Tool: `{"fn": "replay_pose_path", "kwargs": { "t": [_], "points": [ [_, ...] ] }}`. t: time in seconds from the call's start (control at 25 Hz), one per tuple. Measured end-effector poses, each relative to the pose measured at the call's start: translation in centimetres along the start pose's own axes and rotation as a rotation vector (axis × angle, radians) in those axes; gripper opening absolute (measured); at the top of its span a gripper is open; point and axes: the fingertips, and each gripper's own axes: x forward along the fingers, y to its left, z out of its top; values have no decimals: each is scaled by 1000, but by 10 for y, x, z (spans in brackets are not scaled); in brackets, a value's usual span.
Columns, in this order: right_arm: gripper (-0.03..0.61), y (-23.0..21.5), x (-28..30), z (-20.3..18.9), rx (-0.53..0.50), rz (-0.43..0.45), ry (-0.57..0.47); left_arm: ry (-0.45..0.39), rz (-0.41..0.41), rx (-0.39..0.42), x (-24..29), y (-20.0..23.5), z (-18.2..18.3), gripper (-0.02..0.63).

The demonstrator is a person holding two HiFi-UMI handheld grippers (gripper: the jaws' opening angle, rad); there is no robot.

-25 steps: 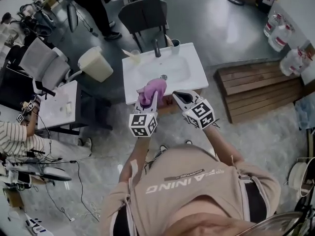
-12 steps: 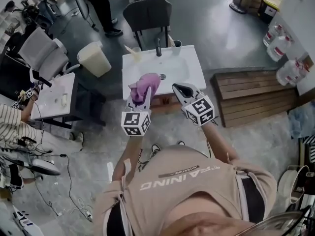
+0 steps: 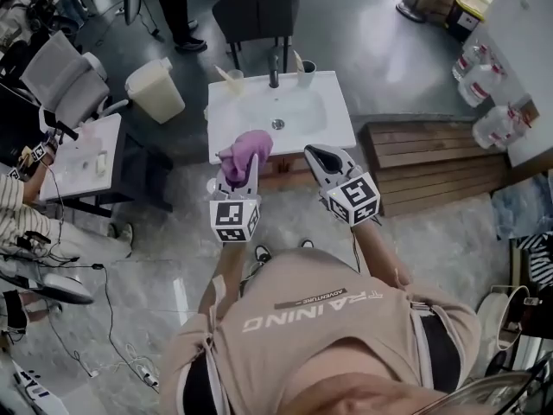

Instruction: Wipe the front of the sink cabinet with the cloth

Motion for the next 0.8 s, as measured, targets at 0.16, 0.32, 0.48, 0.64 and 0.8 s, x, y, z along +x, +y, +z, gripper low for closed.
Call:
{"fn": "replay_pose_path", "kwargs": {
  "t": [0.16,0.32,0.48,0.64,0.8],
  "points": [
    [12,5,-5,-7,-9,-23,23,1,-31,-27,0,-6,-10,49],
    [12,3,-12,-6,-9,-42,16,-15,-68,-33,7,-16,-3,49],
    [12,-3,-20,-8,0,-68,16,-39,-86,-15,11,-21,6,49],
    [12,-8,-26,-3,-18,-92,9,-40,-91,-10,14,-21,8,49],
    [12,-11,-25,-7,-3,-102,5,-22,-94,-31,16,-19,-2,49]
  ]
}}
